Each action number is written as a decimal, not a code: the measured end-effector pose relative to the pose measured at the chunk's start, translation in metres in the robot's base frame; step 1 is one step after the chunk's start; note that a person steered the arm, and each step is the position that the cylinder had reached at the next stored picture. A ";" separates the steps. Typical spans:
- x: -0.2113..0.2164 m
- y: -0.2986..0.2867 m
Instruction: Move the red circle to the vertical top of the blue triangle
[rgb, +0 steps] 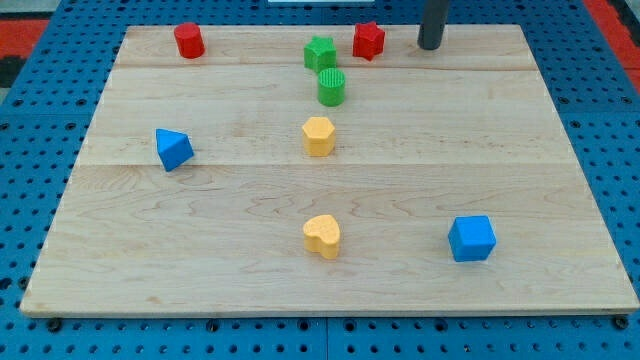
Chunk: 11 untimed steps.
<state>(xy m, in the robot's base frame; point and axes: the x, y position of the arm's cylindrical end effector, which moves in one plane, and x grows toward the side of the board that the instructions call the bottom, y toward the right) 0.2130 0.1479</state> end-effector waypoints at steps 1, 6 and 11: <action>-0.013 -0.082; -0.022 -0.298; 0.012 -0.351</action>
